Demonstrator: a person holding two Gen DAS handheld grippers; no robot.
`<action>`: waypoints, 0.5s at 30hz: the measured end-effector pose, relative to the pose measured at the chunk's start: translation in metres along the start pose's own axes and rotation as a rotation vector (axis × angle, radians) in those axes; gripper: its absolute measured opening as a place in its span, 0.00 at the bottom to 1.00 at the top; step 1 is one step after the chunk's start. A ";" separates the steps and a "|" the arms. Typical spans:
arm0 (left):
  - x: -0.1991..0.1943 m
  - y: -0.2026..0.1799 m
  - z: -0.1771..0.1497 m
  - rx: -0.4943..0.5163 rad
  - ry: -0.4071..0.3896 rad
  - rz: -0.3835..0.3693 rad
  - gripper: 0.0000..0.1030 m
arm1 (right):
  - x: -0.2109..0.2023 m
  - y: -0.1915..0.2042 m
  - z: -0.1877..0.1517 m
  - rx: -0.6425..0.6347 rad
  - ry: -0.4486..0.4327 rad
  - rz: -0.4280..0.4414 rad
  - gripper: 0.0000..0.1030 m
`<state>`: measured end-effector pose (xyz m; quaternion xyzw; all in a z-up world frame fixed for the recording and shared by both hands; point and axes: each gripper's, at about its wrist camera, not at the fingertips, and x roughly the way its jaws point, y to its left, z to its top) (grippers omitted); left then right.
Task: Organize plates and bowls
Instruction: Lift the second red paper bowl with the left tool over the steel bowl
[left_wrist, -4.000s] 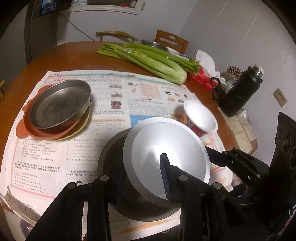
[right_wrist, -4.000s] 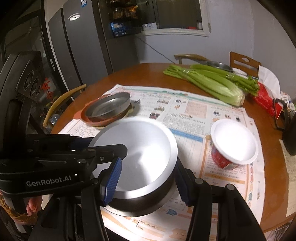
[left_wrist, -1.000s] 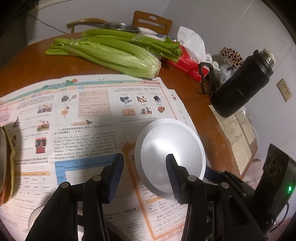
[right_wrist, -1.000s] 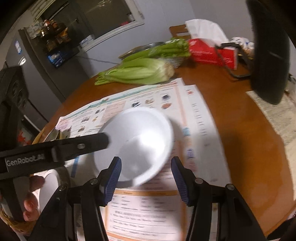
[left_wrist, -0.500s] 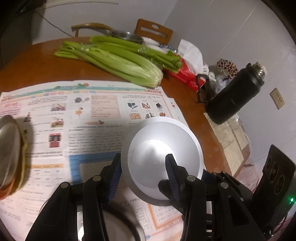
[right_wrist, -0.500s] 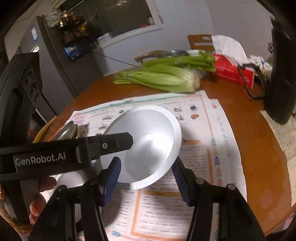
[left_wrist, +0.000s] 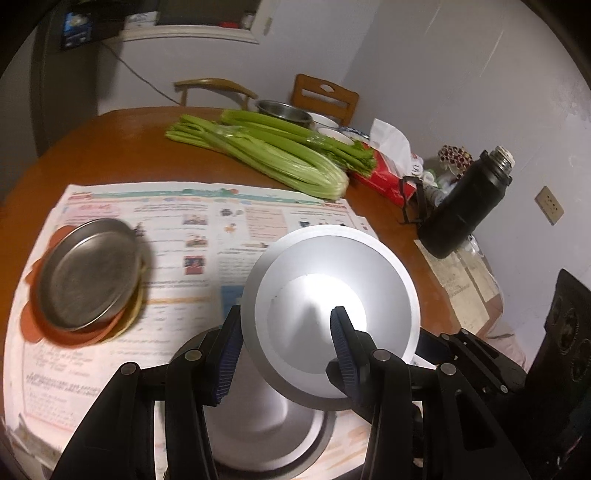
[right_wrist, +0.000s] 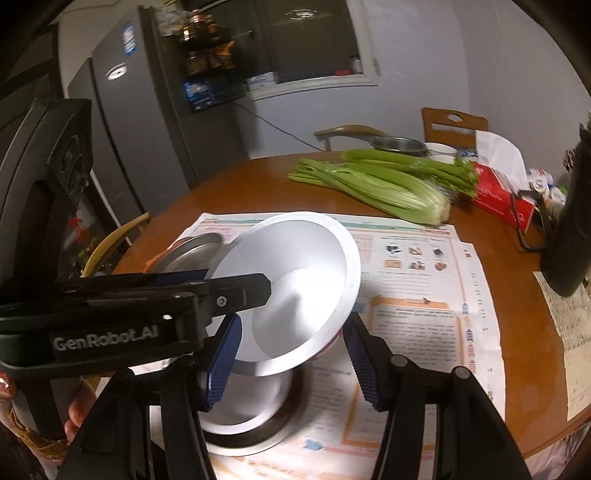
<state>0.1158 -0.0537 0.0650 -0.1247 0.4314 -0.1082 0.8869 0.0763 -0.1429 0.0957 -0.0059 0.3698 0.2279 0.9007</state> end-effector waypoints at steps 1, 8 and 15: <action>-0.003 0.003 -0.003 -0.008 -0.004 0.004 0.46 | -0.001 0.007 -0.002 -0.011 0.002 0.002 0.56; -0.016 0.018 -0.021 -0.038 -0.011 0.000 0.46 | -0.005 0.029 -0.010 -0.063 0.023 0.005 0.56; -0.011 0.026 -0.041 -0.045 0.017 0.020 0.46 | 0.004 0.037 -0.025 -0.092 0.072 0.014 0.56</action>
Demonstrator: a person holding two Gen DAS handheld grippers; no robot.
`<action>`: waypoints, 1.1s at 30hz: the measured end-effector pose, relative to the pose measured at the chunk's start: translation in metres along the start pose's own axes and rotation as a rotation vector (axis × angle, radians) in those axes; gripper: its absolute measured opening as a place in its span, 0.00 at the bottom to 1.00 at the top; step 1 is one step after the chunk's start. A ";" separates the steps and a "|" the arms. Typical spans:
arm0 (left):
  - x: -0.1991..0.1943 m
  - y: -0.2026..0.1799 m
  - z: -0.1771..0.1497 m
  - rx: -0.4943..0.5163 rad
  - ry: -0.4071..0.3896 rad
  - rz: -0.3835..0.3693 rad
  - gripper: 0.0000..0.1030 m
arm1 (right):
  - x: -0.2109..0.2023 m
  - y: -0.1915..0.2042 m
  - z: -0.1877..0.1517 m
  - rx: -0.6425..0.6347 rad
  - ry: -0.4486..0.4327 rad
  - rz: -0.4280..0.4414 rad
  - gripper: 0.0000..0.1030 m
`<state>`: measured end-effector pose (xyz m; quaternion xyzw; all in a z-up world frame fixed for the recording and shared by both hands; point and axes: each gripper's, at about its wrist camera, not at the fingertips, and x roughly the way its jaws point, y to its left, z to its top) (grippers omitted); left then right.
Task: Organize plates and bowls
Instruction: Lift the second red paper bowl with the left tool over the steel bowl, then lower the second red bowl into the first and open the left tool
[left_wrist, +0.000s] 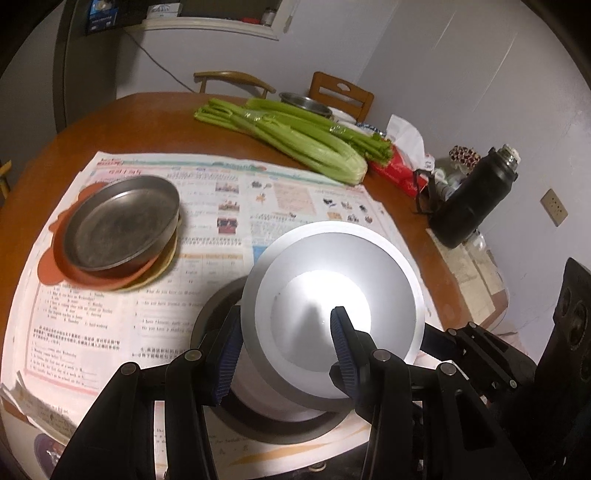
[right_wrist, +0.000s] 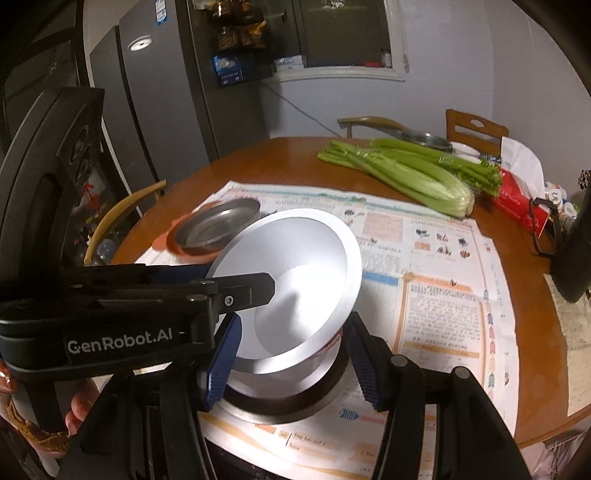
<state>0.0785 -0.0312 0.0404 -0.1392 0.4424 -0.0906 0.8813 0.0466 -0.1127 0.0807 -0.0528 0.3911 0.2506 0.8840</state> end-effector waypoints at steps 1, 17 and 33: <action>0.001 0.001 -0.001 -0.004 0.004 0.001 0.46 | 0.003 0.000 -0.001 0.001 0.009 0.005 0.56; 0.013 0.013 -0.017 -0.002 0.030 0.054 0.46 | 0.028 0.008 -0.015 -0.021 0.086 0.020 0.56; 0.006 0.020 -0.017 -0.004 0.006 0.088 0.48 | 0.019 -0.002 -0.014 -0.004 0.054 -0.005 0.56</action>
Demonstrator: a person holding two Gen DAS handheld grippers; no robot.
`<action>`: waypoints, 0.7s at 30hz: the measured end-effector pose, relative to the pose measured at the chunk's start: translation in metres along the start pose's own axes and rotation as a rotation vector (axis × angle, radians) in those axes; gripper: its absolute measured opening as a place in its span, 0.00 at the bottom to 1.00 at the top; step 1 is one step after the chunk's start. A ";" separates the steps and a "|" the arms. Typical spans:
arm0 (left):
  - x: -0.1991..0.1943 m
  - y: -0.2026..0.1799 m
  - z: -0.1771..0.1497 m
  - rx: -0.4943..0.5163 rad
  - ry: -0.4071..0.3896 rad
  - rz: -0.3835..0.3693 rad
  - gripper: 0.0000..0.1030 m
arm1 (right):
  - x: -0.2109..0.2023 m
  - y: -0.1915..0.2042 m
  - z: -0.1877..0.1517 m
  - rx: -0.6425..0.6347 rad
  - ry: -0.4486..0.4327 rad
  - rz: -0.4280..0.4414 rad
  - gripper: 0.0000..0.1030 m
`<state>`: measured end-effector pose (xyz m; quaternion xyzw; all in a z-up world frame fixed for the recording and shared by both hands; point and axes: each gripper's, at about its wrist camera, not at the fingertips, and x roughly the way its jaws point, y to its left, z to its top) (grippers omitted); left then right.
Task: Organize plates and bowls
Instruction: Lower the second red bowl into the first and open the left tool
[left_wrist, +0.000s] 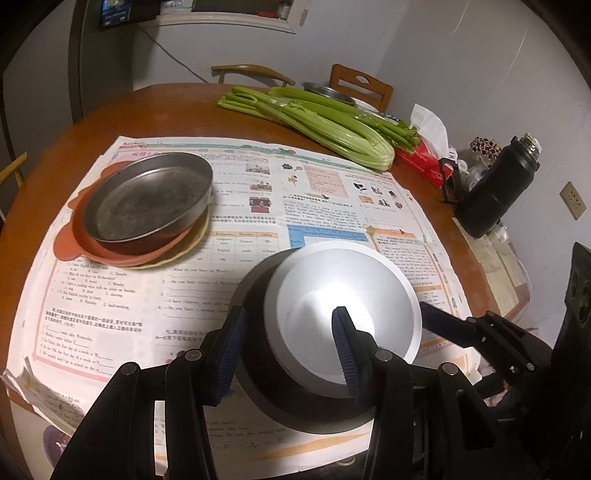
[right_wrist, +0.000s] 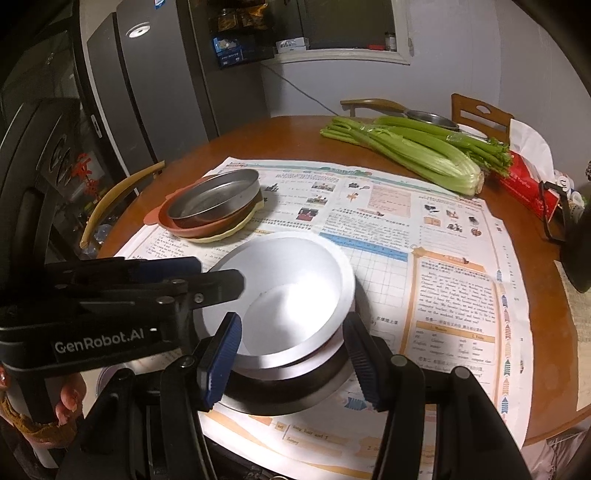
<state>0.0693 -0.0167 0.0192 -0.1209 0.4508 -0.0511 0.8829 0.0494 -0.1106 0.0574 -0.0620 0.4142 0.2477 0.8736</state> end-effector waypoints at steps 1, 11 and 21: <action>-0.001 0.001 0.000 0.002 -0.003 0.007 0.48 | -0.001 -0.002 0.000 0.005 -0.005 -0.007 0.56; 0.001 0.017 -0.002 -0.028 -0.004 0.043 0.49 | 0.005 -0.027 -0.001 0.101 0.022 0.005 0.56; 0.021 0.023 -0.007 -0.051 0.044 0.031 0.53 | 0.026 -0.038 -0.009 0.169 0.095 0.059 0.56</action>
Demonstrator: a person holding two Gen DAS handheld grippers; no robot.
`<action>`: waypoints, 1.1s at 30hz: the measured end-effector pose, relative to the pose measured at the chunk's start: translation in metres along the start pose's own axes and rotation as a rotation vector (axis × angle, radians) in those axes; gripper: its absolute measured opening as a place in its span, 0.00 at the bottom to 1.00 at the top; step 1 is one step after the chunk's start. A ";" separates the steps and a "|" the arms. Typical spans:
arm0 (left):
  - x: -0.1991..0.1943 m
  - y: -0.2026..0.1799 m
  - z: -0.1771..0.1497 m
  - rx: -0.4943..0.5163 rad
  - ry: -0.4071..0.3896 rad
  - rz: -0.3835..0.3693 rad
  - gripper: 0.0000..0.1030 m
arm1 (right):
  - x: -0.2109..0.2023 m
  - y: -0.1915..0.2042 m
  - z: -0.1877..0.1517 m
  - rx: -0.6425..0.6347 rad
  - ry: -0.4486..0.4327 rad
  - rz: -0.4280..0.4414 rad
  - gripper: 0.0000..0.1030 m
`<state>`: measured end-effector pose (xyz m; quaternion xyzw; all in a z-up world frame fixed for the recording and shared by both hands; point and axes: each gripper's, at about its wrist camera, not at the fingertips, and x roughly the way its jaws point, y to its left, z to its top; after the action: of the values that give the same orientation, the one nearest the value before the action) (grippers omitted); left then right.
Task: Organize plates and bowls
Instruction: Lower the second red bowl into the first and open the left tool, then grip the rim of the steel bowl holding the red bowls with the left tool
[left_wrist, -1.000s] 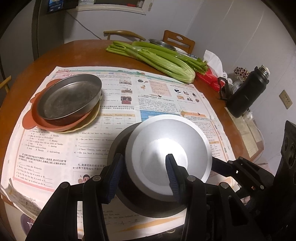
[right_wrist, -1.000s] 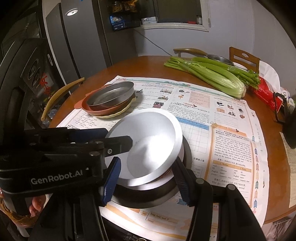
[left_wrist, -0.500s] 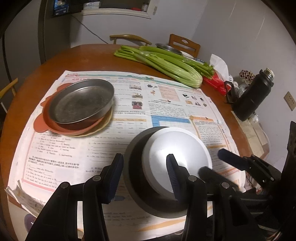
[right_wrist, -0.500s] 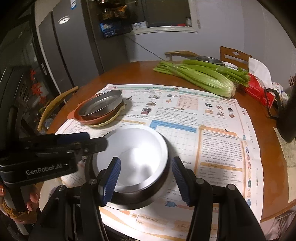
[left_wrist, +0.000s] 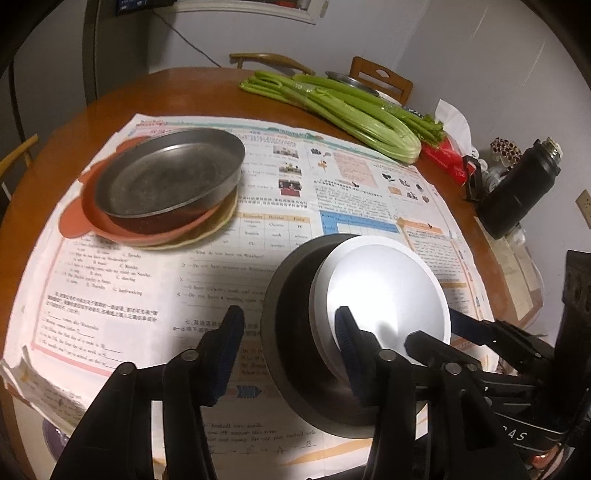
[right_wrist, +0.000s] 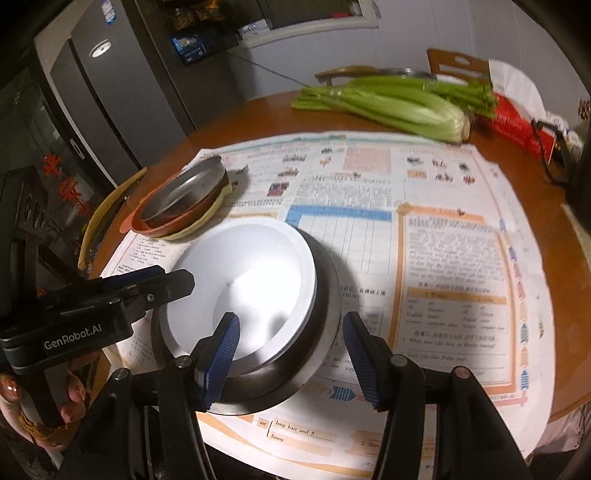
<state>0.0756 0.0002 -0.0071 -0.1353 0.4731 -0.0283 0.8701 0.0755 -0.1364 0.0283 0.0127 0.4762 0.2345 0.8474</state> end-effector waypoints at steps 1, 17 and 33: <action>0.001 0.000 0.000 -0.001 0.001 0.002 0.55 | 0.002 -0.002 0.000 0.010 0.006 0.016 0.56; 0.034 -0.002 -0.008 -0.023 0.070 -0.066 0.59 | 0.026 0.011 -0.006 -0.031 0.060 0.065 0.63; 0.005 0.008 0.009 -0.027 -0.013 -0.061 0.55 | 0.017 0.036 0.014 -0.083 0.016 0.059 0.63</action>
<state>0.0853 0.0088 -0.0087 -0.1616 0.4634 -0.0473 0.8700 0.0802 -0.0945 0.0309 -0.0106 0.4724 0.2789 0.8360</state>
